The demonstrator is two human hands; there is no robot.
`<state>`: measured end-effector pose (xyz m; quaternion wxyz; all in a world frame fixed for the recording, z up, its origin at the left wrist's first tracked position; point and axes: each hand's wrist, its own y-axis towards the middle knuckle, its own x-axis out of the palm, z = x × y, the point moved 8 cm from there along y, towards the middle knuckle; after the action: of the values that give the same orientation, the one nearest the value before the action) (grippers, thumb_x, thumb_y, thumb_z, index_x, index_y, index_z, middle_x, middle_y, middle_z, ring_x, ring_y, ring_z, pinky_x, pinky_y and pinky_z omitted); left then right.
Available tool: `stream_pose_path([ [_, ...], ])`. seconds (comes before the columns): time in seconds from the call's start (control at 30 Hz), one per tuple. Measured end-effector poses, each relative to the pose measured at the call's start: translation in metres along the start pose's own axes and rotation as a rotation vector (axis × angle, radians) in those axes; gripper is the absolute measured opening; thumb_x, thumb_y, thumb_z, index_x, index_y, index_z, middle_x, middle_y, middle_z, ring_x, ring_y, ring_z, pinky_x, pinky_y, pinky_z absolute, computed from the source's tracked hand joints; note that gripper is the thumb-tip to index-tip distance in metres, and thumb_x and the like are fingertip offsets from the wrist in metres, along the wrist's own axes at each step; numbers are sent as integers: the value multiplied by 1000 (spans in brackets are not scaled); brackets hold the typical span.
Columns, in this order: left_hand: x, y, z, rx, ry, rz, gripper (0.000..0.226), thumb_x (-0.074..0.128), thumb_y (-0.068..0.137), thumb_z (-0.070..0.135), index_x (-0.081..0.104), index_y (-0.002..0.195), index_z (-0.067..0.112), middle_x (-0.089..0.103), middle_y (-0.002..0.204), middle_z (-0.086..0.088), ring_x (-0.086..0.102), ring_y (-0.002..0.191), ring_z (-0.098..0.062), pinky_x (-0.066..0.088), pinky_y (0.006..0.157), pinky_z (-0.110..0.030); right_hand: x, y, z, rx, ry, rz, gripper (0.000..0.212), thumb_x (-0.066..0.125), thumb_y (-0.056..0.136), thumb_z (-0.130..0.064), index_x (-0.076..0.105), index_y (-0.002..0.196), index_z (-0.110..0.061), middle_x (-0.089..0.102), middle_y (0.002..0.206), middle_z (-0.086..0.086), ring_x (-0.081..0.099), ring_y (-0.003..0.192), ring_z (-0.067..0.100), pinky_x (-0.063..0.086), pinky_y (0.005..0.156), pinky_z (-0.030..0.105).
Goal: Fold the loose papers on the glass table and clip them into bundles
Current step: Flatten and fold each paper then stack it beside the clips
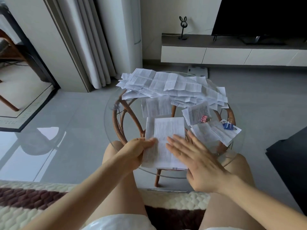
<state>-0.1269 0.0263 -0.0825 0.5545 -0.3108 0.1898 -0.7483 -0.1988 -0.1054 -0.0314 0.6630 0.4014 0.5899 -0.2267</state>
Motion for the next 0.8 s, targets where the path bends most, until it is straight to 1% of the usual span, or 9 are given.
stream_pose_path([
  [0.07,-3,6,-14,-101,17,33,20,60,91,13,60,104,-2,68,83,-12,66,69,-22,51,54,-31,25,-1,9,6,-8,-72,79,39,70,-15,25,148,-10,27,154,6,20,144,19,17,114,53],
  [0.23,-10,8,-22,-66,136,56,16,52,94,3,63,101,-7,69,87,-16,69,71,-21,56,56,-28,40,2,17,8,181,50,60,34,72,7,61,124,-8,62,125,6,56,119,20,39,103,52],
  [0.3,-22,2,-5,165,356,145,20,49,89,-7,66,96,1,71,86,-13,70,72,-19,57,62,-25,47,-2,18,16,236,53,69,47,60,16,62,123,-7,63,124,7,55,120,21,38,102,53],
  [0.37,-30,-17,27,624,821,290,42,46,75,-19,68,91,12,71,87,0,70,78,-13,54,67,-15,51,-6,23,55,298,56,76,51,53,16,62,124,-7,63,124,5,54,121,19,37,102,53],
  [0.43,-11,-33,29,1024,1261,197,57,50,56,-22,73,91,17,70,98,5,64,95,-10,46,80,-9,50,-5,26,99,360,73,72,50,57,15,62,123,-9,63,124,3,54,121,17,36,103,51],
  [0.5,-3,-28,7,1068,1429,-21,48,65,56,-11,74,94,18,68,107,7,55,104,-4,37,91,-8,52,-5,30,131,430,84,61,54,66,13,64,121,-11,62,124,1,55,120,14,37,104,47],
  [0.63,-4,-21,5,1095,1321,32,20,65,82,36,75,87,19,68,93,13,54,89,2,39,82,-13,50,-8,40,278,573,137,30,62,86,-25,69,113,-17,65,113,-14,59,112,4,42,101,26],
  [0.7,-7,-17,7,1062,1209,134,28,57,86,39,73,78,18,64,78,14,52,79,0,41,73,-16,41,-9,48,438,559,212,28,66,81,-34,75,94,-12,66,77,-25,65,81,-7,49,73,16],
  [0.8,-17,-12,6,986,1019,277,28,63,80,32,66,61,11,60,65,10,51,73,-5,39,67,-11,28,-8,53,565,435,317,29,66,76,-40,69,61,-15,32,40,-18,43,44,-4,28,45,12],
])
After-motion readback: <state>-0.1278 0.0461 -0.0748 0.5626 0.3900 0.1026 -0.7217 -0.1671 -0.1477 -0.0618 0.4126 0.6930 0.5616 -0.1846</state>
